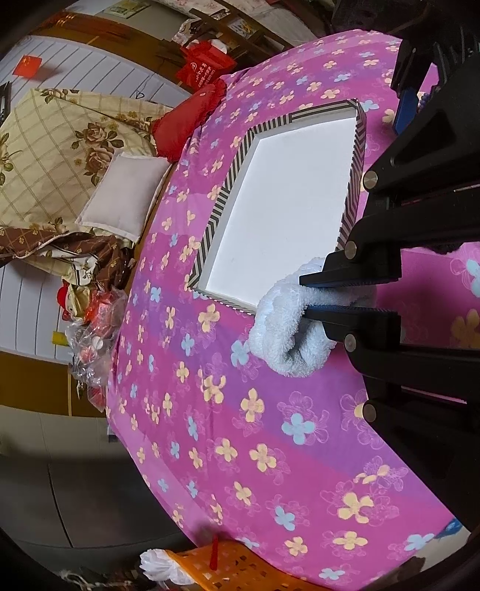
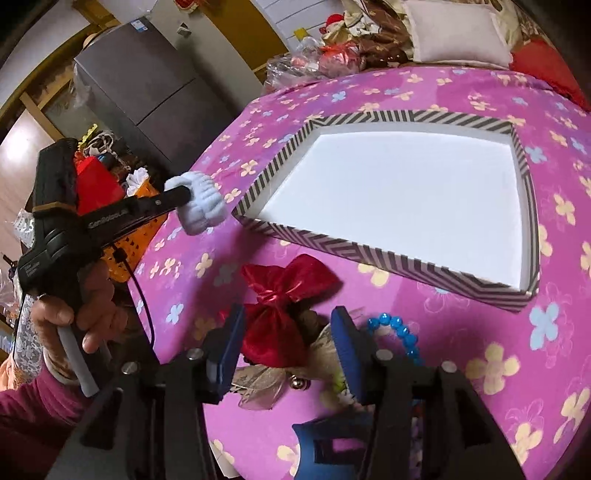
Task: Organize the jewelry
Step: 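Carry the white scrunchie and red bow over the striped tray with both tools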
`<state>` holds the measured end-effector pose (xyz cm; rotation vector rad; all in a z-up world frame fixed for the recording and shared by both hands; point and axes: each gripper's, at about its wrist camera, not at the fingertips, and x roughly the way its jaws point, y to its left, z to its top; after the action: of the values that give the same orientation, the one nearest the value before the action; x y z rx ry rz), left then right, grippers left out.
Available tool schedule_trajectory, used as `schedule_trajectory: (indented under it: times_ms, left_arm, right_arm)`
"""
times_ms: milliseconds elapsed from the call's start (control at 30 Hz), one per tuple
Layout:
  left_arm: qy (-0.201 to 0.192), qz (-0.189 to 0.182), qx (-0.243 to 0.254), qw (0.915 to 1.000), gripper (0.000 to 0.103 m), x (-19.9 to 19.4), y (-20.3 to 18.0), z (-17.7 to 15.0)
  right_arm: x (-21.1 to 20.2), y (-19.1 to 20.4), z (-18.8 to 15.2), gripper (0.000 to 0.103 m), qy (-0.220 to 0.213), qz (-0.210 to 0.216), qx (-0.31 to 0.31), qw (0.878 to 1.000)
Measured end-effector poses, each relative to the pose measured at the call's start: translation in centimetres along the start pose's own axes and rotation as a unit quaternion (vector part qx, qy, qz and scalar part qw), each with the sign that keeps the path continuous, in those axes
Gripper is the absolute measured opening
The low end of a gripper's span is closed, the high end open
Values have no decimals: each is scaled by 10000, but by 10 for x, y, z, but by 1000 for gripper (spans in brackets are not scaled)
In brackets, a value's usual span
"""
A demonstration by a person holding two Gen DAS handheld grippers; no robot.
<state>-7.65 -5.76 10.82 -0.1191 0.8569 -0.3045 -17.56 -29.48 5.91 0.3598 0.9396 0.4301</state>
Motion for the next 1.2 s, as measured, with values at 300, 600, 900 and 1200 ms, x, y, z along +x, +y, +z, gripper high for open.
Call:
schedule_trajectory:
  times_ms: [300, 600, 900, 1200]
  left_arm:
    - [23, 10, -22, 10000, 9, 3, 1, -1]
    - [-85, -17, 104, 9999, 9, -1, -3, 6]
    - [-247, -297, 346, 9987, 9, 2, -27, 25]
    - [-12, -292, 500, 9983, 9, 44, -42, 39]
  right_arm:
    - [16, 50, -5, 51, 153, -58, -840, 9963]
    - [5, 26, 12, 7, -181, -47, -546, 9983]
    - [-31, 17, 56, 6, -844, -104, -472, 9953]
    - [-14, 0, 111, 6, -897, -397, -430, 9943]
